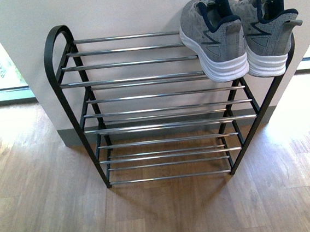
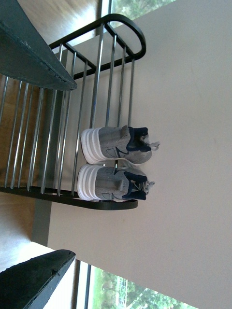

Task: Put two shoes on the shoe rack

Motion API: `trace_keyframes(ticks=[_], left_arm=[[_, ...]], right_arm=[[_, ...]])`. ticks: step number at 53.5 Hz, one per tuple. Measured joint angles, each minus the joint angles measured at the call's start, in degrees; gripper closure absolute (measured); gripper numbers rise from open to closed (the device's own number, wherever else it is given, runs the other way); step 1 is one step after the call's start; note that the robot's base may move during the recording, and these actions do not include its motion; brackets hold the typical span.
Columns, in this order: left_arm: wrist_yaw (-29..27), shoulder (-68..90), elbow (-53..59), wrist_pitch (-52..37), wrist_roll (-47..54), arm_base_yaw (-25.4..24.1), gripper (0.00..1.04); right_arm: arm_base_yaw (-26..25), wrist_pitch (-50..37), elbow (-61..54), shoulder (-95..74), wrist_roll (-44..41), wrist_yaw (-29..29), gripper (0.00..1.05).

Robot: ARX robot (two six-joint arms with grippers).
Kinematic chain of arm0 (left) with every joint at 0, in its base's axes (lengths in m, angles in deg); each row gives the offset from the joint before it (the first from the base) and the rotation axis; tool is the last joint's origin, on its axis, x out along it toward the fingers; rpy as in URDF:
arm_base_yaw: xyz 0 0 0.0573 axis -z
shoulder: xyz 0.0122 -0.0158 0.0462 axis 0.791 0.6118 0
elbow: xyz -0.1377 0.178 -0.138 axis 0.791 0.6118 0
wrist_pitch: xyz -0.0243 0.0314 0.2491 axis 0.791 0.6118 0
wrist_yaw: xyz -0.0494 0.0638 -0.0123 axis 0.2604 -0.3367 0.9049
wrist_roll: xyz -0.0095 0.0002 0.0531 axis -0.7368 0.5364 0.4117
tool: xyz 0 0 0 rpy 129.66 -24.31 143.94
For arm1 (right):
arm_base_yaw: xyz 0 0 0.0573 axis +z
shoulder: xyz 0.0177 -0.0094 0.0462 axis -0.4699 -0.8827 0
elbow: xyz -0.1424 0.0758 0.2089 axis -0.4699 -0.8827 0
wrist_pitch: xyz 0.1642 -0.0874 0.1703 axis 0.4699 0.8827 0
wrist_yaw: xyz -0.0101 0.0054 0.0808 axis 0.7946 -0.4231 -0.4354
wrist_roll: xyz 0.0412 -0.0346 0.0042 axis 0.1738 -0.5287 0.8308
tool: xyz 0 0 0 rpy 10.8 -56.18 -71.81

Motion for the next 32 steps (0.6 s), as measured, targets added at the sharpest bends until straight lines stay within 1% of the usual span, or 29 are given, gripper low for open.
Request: trace_keyframes(ticks=[4,6,9,11,12,18,32], left_arm=[[1.2,-2.3,3.6,-0.9,0.6,-1.4,0.76],[1.7,-3.8,5.7,-1.3,0.8,-2.4,0.83],[2.6,-5.4,7.5,-1.6,0.9,-3.3,0.90],[3.2,-6.8,9.2,-1.9,1.0,-4.1,0.98],[3.9,-7.9,10.4,-1.9,1.0,-4.6,1.03],[6.2,-13.0,15.6,-1.9,1.2,-6.8,1.03],[8.9,-20.7,21.1,0.1,1.4,-9.6,1.03]], right_arm=[[0.0,0.0,0.0,0.0,0.0,0.0,0.09],[0.0,0.0,0.0,0.0,0.0,0.0,0.09],[0.0,0.0,0.0,0.0,0.0,0.0,0.09],[0.0,0.0,0.0,0.0,0.0,0.0,0.09],[0.0,0.0,0.0,0.0,0.0,0.0,0.09],[0.0,0.0,0.0,0.0,0.0,0.0,0.09],[0.0,0.0,0.0,0.0,0.0,0.0,0.09]])
